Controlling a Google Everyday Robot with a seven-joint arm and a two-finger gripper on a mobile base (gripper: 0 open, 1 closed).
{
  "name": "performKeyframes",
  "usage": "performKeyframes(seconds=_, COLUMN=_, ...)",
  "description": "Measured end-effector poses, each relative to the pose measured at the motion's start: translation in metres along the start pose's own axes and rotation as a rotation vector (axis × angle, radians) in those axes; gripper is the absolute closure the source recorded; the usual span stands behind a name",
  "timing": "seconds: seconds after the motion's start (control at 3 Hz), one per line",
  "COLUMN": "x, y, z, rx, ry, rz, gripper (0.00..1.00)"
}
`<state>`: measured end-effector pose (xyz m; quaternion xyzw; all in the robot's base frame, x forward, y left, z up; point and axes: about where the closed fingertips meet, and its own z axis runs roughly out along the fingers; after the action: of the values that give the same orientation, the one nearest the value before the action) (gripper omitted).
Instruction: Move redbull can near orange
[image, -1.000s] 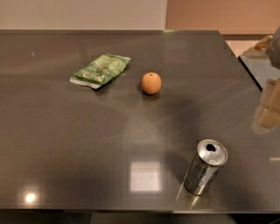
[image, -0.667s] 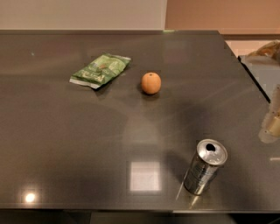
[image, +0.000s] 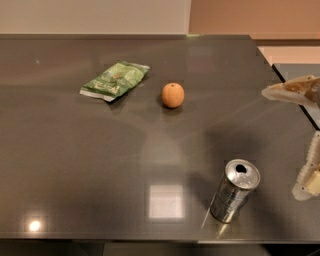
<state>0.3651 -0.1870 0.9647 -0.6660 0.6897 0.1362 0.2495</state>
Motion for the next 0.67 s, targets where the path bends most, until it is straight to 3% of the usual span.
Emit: performKeyframes(seconds=0.67, x=-0.003, y=0.033, z=0.029, rx=-0.062, ry=-0.081, rz=-0.013, gripper=0.00)
